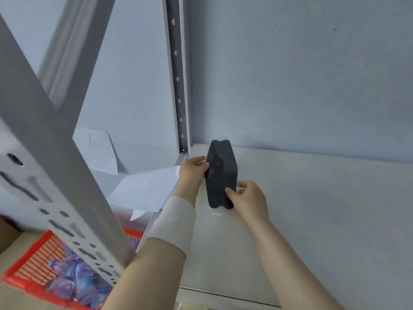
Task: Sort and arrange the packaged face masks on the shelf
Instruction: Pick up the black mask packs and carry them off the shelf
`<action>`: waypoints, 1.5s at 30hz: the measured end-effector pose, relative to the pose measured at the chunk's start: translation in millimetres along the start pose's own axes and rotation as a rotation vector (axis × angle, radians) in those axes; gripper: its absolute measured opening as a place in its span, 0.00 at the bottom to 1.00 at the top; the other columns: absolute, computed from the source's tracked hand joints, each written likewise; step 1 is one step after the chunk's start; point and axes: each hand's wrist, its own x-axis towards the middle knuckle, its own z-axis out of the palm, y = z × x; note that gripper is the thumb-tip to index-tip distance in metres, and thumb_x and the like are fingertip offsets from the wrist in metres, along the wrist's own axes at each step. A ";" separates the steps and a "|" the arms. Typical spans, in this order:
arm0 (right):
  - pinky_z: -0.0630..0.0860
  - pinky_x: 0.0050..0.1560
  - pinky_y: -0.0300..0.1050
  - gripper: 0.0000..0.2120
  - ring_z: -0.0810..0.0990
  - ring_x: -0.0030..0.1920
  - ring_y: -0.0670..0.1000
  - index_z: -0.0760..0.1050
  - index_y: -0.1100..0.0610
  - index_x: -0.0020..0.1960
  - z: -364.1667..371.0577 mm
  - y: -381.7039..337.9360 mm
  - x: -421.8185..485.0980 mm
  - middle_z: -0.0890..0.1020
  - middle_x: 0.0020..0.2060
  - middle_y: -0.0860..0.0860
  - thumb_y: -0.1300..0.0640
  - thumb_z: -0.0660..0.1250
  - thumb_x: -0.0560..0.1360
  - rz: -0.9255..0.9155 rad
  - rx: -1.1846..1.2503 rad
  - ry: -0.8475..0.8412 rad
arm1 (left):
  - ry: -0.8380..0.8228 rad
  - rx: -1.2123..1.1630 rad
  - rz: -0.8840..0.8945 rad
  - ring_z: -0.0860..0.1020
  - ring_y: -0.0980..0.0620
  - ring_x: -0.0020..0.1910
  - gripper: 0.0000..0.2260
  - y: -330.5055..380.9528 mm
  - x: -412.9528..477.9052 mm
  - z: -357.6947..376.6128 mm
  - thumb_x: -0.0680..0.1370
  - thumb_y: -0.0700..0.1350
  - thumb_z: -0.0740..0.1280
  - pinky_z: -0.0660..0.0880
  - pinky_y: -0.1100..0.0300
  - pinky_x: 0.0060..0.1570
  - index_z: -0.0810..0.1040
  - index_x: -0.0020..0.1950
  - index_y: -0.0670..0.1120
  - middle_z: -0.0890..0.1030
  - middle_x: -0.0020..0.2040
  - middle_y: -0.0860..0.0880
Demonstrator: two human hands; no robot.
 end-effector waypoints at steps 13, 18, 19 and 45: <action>0.64 0.39 0.41 0.11 0.69 0.42 0.57 0.66 0.56 0.39 18.7 -8.9 45.6 0.71 0.36 0.51 0.51 0.64 0.74 0.026 -0.351 -0.021 | 0.140 0.379 0.035 0.75 0.46 0.60 0.15 2.5 33.0 14.5 0.79 0.40 0.62 0.64 0.64 0.47 0.73 0.67 0.42 0.76 0.62 0.45; 0.67 0.42 0.43 0.09 0.77 0.53 0.60 0.70 0.57 0.45 22.2 -10.4 40.3 0.76 0.45 0.55 0.51 0.63 0.75 -0.023 -0.413 0.026 | 0.163 0.487 0.087 0.75 0.44 0.59 0.12 2.2 25.8 13.5 0.79 0.37 0.62 0.65 0.64 0.47 0.76 0.62 0.37 0.77 0.60 0.42; 0.69 0.44 0.44 0.10 0.76 0.55 0.59 0.71 0.58 0.48 21.7 -11.6 37.8 0.77 0.49 0.56 0.51 0.63 0.76 -0.035 -0.426 0.032 | 0.159 0.516 0.103 0.75 0.43 0.59 0.12 2.3 23.8 13.0 0.79 0.37 0.62 0.67 0.64 0.48 0.76 0.61 0.36 0.77 0.60 0.41; 0.52 0.73 0.51 0.22 0.53 0.75 0.56 0.63 0.56 0.72 -382.7 284.4 -141.8 0.62 0.73 0.55 0.52 0.58 0.79 -0.053 -0.798 0.467 | -0.464 1.053 1.044 0.54 0.50 0.76 0.21 3.7 -293.5 354.1 0.82 0.49 0.55 0.49 0.56 0.72 0.59 0.76 0.50 0.59 0.77 0.51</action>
